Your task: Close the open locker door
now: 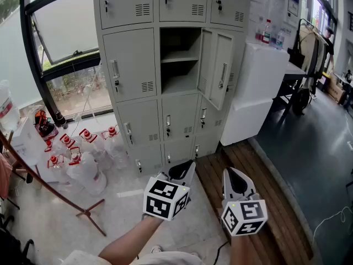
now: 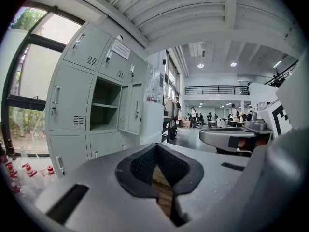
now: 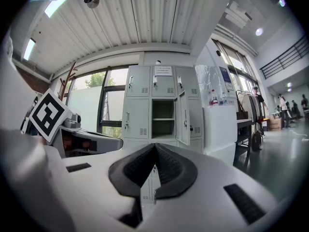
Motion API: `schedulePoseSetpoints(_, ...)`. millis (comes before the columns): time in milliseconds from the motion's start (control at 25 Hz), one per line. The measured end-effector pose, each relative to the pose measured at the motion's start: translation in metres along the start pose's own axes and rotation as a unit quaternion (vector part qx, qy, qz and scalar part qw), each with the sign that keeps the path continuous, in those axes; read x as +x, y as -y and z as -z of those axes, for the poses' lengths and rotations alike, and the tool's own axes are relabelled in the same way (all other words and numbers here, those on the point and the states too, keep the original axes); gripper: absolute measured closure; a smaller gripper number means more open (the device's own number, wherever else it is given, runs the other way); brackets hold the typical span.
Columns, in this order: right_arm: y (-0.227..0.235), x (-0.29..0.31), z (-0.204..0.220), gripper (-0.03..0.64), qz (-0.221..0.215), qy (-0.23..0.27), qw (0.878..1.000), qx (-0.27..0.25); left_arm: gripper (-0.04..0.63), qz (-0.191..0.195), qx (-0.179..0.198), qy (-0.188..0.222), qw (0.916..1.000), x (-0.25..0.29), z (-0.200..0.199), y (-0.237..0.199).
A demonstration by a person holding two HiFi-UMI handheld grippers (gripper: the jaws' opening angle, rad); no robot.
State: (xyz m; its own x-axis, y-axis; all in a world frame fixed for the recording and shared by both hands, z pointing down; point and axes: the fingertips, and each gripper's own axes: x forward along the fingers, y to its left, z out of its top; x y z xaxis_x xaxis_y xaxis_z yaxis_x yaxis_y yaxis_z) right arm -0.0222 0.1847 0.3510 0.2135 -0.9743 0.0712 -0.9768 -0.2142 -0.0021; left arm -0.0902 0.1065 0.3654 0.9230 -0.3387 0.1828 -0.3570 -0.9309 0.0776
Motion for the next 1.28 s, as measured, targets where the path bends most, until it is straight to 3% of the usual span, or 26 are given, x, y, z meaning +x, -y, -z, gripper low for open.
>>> schedulePoseSetpoints(680, 0.054, -0.020, 0.013, 0.612, -0.029, -0.005, 1.000, 0.008, 0.589, -0.014, 0.003, -0.009, 0.9999, 0.035, 0.003, 0.052)
schedulePoseSetpoints(920, 0.067, -0.021, 0.013, 0.612, -0.049, 0.000, 0.999, 0.008, 0.589, -0.036, -0.001, -0.012, 0.9993, 0.040, 0.004, 0.056)
schedulePoseSetpoints(1280, 0.082, -0.004, 0.020, 0.612, -0.056, -0.009, 0.998, 0.012, 0.589, -0.039, -0.006, -0.015, 0.9991, 0.062, 0.005, 0.050)
